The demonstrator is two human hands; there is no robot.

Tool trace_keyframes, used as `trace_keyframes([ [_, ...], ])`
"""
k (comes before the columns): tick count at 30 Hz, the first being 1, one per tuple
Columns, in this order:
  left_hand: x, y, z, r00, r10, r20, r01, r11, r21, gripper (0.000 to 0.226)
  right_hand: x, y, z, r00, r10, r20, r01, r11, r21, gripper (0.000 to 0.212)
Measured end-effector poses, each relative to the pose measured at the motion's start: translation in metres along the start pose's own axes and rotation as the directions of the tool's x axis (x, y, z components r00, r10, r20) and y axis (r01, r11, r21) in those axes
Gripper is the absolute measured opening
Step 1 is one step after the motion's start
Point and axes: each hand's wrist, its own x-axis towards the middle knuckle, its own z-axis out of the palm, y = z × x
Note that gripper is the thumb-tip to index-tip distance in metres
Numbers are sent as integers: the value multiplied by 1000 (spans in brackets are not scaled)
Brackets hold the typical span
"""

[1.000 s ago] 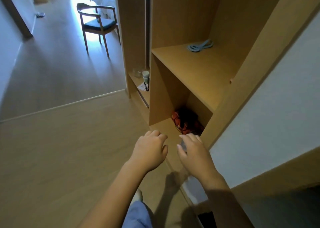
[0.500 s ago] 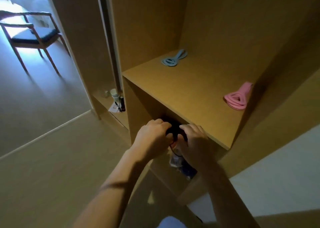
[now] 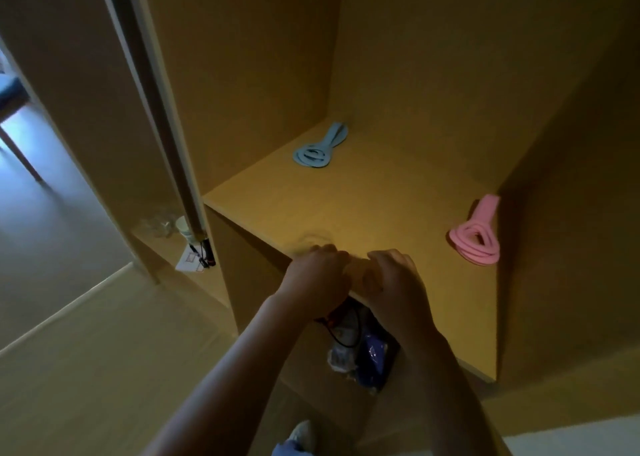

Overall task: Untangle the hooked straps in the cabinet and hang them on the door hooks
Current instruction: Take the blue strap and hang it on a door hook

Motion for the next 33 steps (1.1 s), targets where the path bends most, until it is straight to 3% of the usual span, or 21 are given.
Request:
trace_keyframes([
  [6, 68, -20, -16, 987, 75, 142, -85, 995, 62, 38, 59, 9, 7, 992, 97, -81, -96, 995, 17, 25],
  [13, 129, -9, -9, 947, 279, 157, -292, 954, 65, 38, 78, 35, 0, 965, 222, -142, -235, 969, -78, 24],
  [20, 176, 14, 6, 854, 477, 207, -483, 876, -24, 37, 83, 59, -23, 832, 456, -316, -490, 871, -32, 19],
  [24, 198, 28, 14, 820, 491, 294, -513, 859, -5, 39, 86, 68, -28, 743, 533, -405, -599, 800, -45, 23],
  [33, 234, 46, 40, 770, 548, 327, -551, 829, -93, 38, 96, 86, -27, 698, 586, -410, -675, 731, -105, 26],
])
